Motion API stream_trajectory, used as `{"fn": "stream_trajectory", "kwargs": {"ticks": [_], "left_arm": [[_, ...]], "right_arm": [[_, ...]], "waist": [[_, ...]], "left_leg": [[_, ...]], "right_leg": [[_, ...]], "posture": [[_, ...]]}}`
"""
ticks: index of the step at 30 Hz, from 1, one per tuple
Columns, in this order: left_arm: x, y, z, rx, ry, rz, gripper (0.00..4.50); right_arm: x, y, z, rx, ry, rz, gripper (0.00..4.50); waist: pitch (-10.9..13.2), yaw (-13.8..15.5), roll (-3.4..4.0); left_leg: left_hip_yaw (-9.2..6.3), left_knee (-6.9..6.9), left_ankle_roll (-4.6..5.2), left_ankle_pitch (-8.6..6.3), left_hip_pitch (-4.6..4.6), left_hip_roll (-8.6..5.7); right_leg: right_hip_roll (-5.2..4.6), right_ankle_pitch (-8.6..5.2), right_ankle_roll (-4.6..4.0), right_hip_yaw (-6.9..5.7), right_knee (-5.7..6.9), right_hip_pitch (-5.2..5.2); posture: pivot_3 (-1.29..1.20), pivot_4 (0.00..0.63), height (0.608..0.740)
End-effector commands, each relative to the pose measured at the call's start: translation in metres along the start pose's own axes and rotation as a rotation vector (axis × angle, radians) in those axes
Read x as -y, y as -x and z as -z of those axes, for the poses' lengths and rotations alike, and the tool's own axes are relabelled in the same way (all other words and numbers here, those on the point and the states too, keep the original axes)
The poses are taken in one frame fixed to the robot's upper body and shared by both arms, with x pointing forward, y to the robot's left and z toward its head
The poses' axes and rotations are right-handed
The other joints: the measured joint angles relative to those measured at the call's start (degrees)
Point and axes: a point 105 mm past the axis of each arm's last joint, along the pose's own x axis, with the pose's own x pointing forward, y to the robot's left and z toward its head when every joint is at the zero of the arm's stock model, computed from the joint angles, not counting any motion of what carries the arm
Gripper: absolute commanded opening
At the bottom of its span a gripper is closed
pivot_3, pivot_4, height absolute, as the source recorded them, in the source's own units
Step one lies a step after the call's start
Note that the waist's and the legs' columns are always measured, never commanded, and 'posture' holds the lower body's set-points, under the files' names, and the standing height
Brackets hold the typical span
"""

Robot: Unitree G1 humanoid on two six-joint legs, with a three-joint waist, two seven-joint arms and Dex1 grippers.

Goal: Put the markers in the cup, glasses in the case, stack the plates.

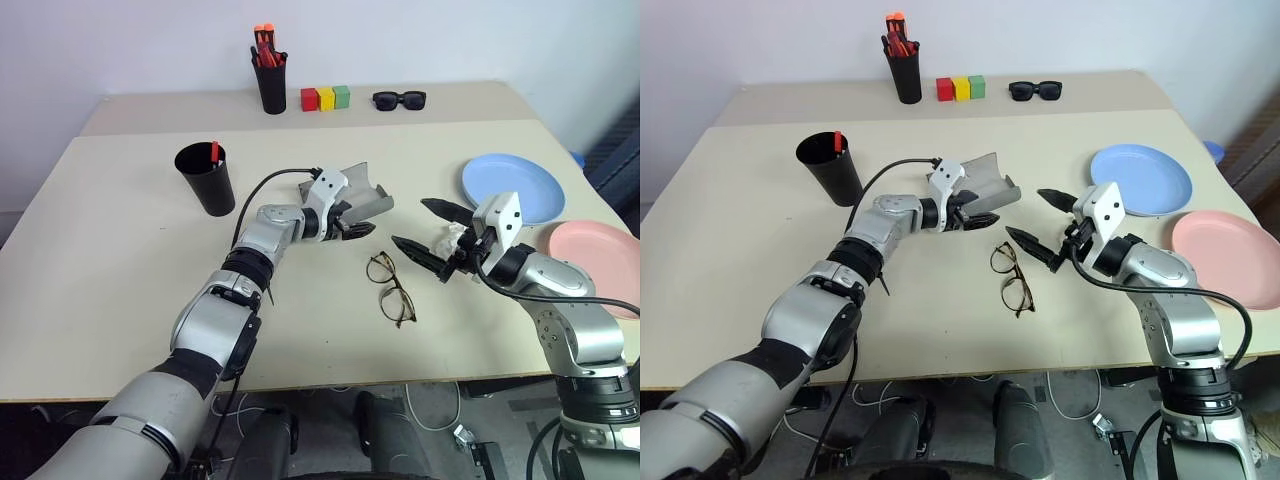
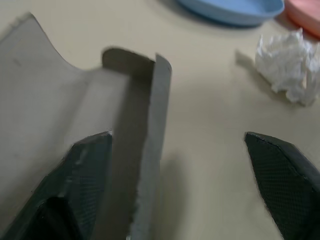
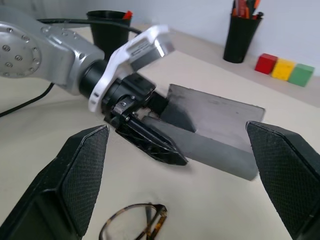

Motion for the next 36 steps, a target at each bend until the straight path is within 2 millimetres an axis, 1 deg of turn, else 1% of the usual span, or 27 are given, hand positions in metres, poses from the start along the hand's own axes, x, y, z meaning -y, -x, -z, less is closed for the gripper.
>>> {"fn": "stream_trajectory", "kwargs": {"ticks": [1,3,4,5,8,11,14,18,20,23,24,26,29,31,36], "left_arm": [[0.003,-0.002,-0.022,0.042,-0.043,0.028,2.12],[0.005,-0.002,-0.019,0.031,-0.050,0.038,1.06],[0.005,-0.001,-0.019,0.027,-0.052,0.040,0.64],[0.004,-0.001,-0.018,0.025,-0.054,0.042,0.09],[0.001,0.005,-0.015,-0.003,-0.091,0.054,0.03],[-0.004,0.020,-0.016,-0.022,-0.117,0.102,0.03],[-0.018,0.041,-0.018,-0.043,-0.174,0.109,0.03],[-0.033,0.077,-0.016,-0.082,-0.249,0.158,0.03],[-0.033,0.090,-0.013,-0.089,-0.277,0.212,0.03],[-0.033,0.108,0.000,-0.140,-0.326,0.284,0.03],[-0.035,0.112,0.003,-0.148,-0.310,0.287,0.03],[-0.034,0.119,0.009,-0.168,-0.374,0.315,0.03],[-0.031,0.134,0.014,-0.173,-0.405,0.391,0.03],[-0.030,0.143,0.016,-0.167,-0.384,0.419,0.03],[-0.026,0.142,0.027,-0.187,-0.389,0.449,0.03]], "right_arm": [[-0.001,0.001,-0.016,0.045,0.045,0.003,4.50],[-0.001,0.000,-0.016,0.046,0.046,0.003,4.50],[-0.001,0.000,-0.015,0.047,0.047,0.002,4.50],[-0.001,-0.001,-0.015,0.046,0.048,0.002,4.50],[-0.001,-0.003,-0.015,0.049,0.048,-0.006,4.50],[-0.001,-0.005,-0.015,0.050,0.048,-0.012,4.50],[-0.001,-0.007,-0.015,0.051,0.047,-0.017,4.50],[-0.001,-0.009,-0.013,0.050,0.045,-0.023,4.50],[0.000,-0.010,-0.013,0.050,0.048,-0.026,4.50],[0.000,-0.012,-0.014,0.056,0.049,-0.034,4.50],[0.000,-0.012,-0.014,0.057,0.050,-0.036,4.50],[0.000,-0.013,-0.015,0.057,0.052,-0.038,4.50],[-0.001,-0.013,-0.015,0.055,0.053,-0.042,4.50],[-0.001,-0.012,-0.015,0.054,0.053,-0.043,4.50],[0.000,-0.013,-0.015,0.052,0.052,-0.044,4.50]], "waist": [[0.0,0.0,0.00],[0.0,0.1,0.00],[0.0,0.1,0.00],[0.0,0.1,0.00],[0.0,0.0,-0.01],[0.0,-0.2,0.00],[0.0,-0.3,0.00],[0.0,-0.2,0.01],[0.0,0.0,0.01],[0.0,0.1,0.01],[0.0,0.1,0.01],[0.0,0.0,0.01],[0.0,0.0,0.01],[0.0,-0.1,0.01],[0.0,0.0,0.01]], "left_leg": [[0.00,0.00,0.00,0.00,0.00,0.00],[0.00,0.00,0.00,0.00,-0.01,0.00],[0.00,0.00,0.00,0.00,-0.01,0.00],[0.00,0.00,0.00,0.00,-0.01,0.00],[0.00,0.00,0.00,0.00,0.00,-0.01],[0.00,0.00,0.00,0.00,0.01,0.00],[0.00,-0.01,0.01,0.00,0.02,0.01],[0.00,-0.01,0.01,0.00,0.01,0.01],[0.00,-0.01,0.01,0.00,0.00,0.01],[0.00,0.00,0.01,0.00,-0.02,0.00],[0.00,0.00,0.01,-0.01,-0.01,0.00],[-0.01,0.00,0.01,-0.01,-0.02,0.00],[-0.01,0.00,0.02,-0.01,-0.02,0.00],[-0.01,0.00,0.03,-0.02,-0.02,0.01],[-0.01,0.01,0.04,-0.02,-0.01,0.01]], "right_leg": [[0.00,0.00,0.00,0.00,0.00,0.00],[0.00,0.00,0.00,0.00,0.00,0.00],[0.00,0.00,0.00,0.00,0.00,0.00],[0.00,0.00,0.00,0.00,0.00,0.00],[0.00,0.01,0.00,0.00,0.00,0.00],[0.01,0.01,-0.01,0.00,0.02,0.00],[0.01,0.01,-0.02,0.00,0.05,-0.01],[0.00,0.01,-0.02,0.00,0.05,-0.02],[0.00,0.01,-0.03,0.00,0.05,-0.02],[0.00,0.02,-0.03,0.00,0.05,-0.02],[-0.01,0.02,-0.03,0.00,0.06,-0.02],[0.00,0.01,-0.03,0.00,0.06,-0.02],[0.00,0.02,-0.04,0.00,0.06,-0.02],[0.00,0.01,-0.04,0.00,0.07,-0.03],[0.00,0.01,-0.04,0.00,0.08,-0.02]], "posture": [[0.00,0.150,0.740],[0.00,0.150,0.740],[0.00,0.150,0.740],[0.00,0.150,0.740],[0.00,0.150,0.740],[0.00,0.150,0.740],[0.00,0.150,0.740],[0.00,0.150,0.740],[0.00,0.150,0.740],[0.00,0.150,0.740],[0.00,0.150,0.740],[0.00,0.150,0.740],[0.00,0.150,0.740],[0.00,0.150,0.740],[0.00,0.150,0.740]]}}
